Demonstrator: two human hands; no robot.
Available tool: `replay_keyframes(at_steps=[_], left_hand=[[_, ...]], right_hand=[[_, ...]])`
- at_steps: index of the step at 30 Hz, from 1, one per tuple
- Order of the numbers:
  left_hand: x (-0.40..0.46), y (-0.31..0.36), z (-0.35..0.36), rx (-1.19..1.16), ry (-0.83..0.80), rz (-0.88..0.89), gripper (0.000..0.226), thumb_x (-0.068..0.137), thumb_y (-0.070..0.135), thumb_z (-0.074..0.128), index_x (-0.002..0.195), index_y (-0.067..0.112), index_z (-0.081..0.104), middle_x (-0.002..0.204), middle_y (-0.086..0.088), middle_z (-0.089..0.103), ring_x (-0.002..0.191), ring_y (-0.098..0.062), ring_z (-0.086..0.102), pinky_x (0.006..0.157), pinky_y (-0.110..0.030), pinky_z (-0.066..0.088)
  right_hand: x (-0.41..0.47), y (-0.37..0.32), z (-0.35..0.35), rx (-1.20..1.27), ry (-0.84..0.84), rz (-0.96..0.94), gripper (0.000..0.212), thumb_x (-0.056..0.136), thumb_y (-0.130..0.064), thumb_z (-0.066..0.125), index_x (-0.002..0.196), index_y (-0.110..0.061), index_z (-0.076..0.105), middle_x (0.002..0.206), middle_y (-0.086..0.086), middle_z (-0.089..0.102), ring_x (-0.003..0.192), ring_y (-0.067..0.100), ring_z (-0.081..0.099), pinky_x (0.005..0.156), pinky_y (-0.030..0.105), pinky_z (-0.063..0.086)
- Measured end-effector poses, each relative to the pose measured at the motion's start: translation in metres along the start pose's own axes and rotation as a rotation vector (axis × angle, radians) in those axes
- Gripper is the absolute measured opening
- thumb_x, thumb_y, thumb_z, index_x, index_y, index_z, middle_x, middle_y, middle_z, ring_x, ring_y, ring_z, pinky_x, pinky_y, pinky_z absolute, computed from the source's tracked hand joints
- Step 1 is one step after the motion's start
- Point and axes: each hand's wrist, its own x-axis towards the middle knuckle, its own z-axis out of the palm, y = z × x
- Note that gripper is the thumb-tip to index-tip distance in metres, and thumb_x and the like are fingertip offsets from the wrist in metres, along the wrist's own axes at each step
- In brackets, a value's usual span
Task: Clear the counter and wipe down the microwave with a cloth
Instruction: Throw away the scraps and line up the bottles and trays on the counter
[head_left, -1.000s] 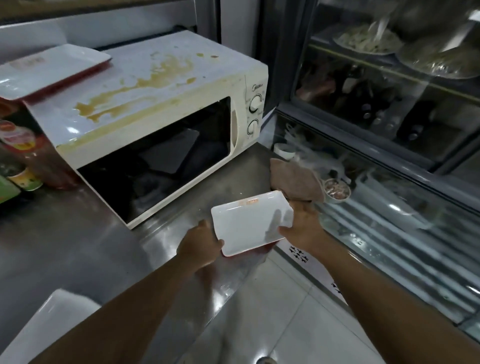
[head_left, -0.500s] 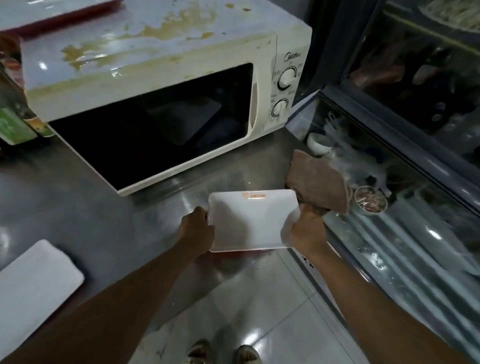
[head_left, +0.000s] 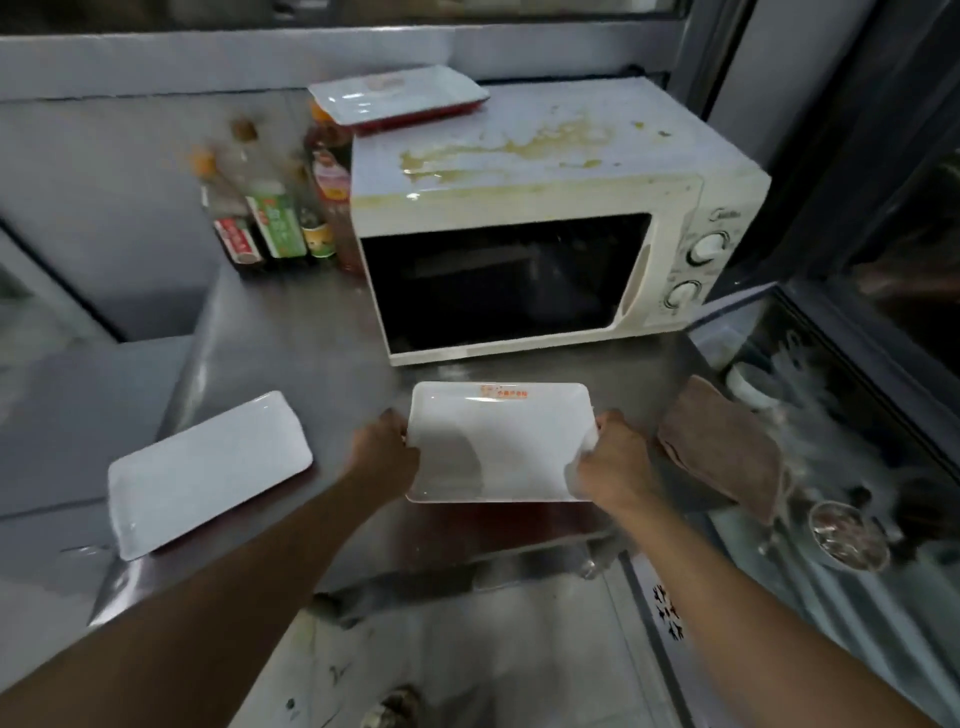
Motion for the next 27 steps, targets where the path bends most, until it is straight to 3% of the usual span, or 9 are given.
replay_keyframes(at_steps=[6,11,15,19,22,27], left_hand=[[-0.026,-0.052,-0.06,0.004,0.121,-0.142,0.02,0.085,0.012,0.055,0.105,0.008,0.057,0.108,-0.011,0.064,0.102,-0.03,0.057,0.077,-0.031,0.042],[-0.045,-0.111,-0.097,-0.102,0.226,-0.294,0.008,0.085,0.012,0.058,0.091,0.014,0.053,0.102,-0.011,0.066,0.09,-0.026,0.057,0.077,-0.032,0.045],[-0.054,-0.157,-0.12,-0.15,0.294,-0.405,0.011,0.084,0.013,0.059,0.094,0.013,0.058,0.103,-0.012,0.068,0.094,-0.03,0.059,0.076,-0.029,0.041],[-0.051,-0.195,-0.133,-0.173,0.332,-0.472,0.015,0.084,0.013,0.06,0.098,0.009,0.06,0.101,-0.012,0.067,0.098,-0.031,0.059,0.075,-0.029,0.04],[-0.04,-0.22,-0.137,-0.204,0.333,-0.491,0.014,0.082,0.013,0.061,0.096,0.009,0.063,0.097,-0.009,0.067,0.088,-0.026,0.057,0.071,-0.028,0.04],[-0.022,-0.247,-0.134,-0.211,0.319,-0.476,0.009,0.08,0.007,0.062,0.076,0.014,0.057,0.079,-0.002,0.061,0.078,-0.021,0.055,0.067,-0.024,0.037]], right_hand=[[-0.013,-0.068,0.028,-0.031,-0.073,-0.176,0.041,0.078,0.0,0.063,0.116,-0.007,0.049,0.115,0.013,0.06,0.103,0.03,0.059,0.07,0.024,0.042],[-0.024,-0.127,0.066,-0.026,-0.142,-0.328,0.033,0.082,-0.001,0.053,0.114,-0.007,0.052,0.114,0.013,0.061,0.103,0.03,0.059,0.077,0.027,0.043],[-0.031,-0.171,0.106,-0.102,-0.186,-0.43,0.03,0.082,-0.002,0.052,0.112,-0.005,0.053,0.115,0.017,0.061,0.106,0.034,0.057,0.079,0.029,0.043],[-0.032,-0.208,0.147,-0.165,-0.218,-0.475,0.034,0.08,0.001,0.053,0.113,-0.003,0.053,0.117,0.018,0.059,0.109,0.035,0.055,0.085,0.032,0.045],[-0.028,-0.226,0.174,-0.191,-0.236,-0.479,0.031,0.081,0.002,0.052,0.111,-0.004,0.052,0.115,0.016,0.057,0.104,0.031,0.055,0.079,0.03,0.045],[-0.02,-0.239,0.206,-0.268,-0.266,-0.497,0.029,0.081,0.0,0.05,0.11,-0.004,0.05,0.114,0.014,0.055,0.102,0.031,0.055,0.075,0.031,0.042]])
